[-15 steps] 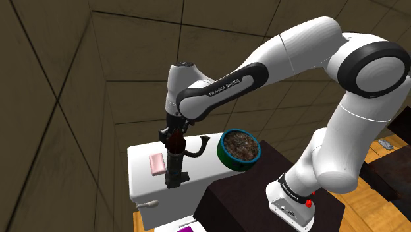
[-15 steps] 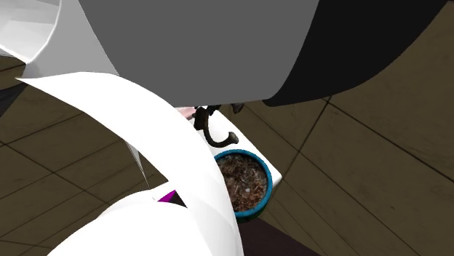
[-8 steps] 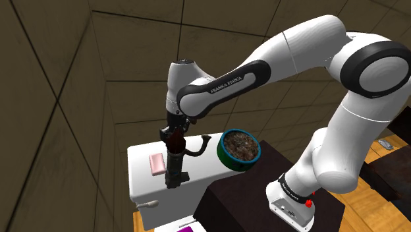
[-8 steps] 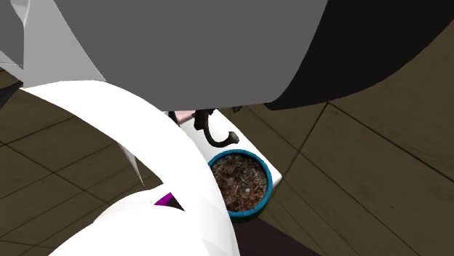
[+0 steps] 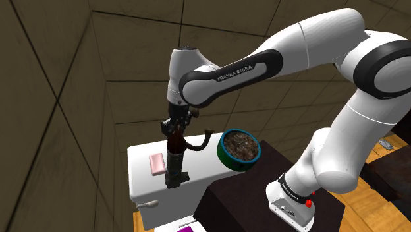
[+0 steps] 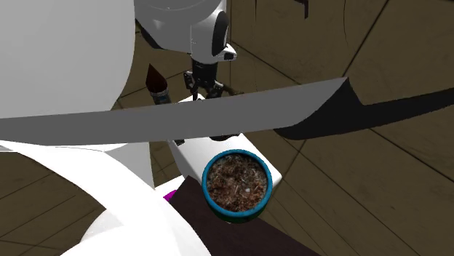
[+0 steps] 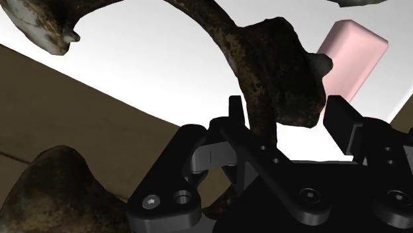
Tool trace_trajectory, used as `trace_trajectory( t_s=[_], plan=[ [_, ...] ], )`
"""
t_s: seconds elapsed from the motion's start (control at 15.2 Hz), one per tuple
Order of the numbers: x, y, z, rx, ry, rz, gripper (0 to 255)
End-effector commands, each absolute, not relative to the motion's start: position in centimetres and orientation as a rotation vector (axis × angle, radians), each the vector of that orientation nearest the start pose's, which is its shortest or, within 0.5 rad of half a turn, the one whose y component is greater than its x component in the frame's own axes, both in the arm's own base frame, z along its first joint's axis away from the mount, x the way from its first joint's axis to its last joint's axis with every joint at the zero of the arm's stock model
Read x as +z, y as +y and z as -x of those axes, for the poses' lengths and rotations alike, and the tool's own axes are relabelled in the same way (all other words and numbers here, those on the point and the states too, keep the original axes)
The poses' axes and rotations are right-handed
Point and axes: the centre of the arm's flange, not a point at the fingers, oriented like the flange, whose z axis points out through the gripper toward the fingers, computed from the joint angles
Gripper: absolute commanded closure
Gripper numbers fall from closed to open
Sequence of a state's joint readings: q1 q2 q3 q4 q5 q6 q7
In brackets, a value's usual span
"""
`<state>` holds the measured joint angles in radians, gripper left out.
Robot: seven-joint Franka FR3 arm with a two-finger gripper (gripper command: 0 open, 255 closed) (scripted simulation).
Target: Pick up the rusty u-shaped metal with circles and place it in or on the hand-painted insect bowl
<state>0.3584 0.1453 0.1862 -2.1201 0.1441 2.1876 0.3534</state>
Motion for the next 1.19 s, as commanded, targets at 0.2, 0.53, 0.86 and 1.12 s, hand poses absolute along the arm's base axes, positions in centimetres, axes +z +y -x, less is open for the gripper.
trace_trajectory(
  t_s=[0.2, 0.53, 0.86, 1.12],
  plan=[
    [37.1, 28.8, -47.7, 0.179, -0.145, 3.035, 255],
    [39.7, 28.8, -47.7, 0.179, -0.145, 3.035, 255],
    [42.4, 28.8, -47.7, 0.179, -0.145, 3.035, 255],
    [44.5, 28.8, -47.7, 0.179, -0.145, 3.035, 255]
  ],
)
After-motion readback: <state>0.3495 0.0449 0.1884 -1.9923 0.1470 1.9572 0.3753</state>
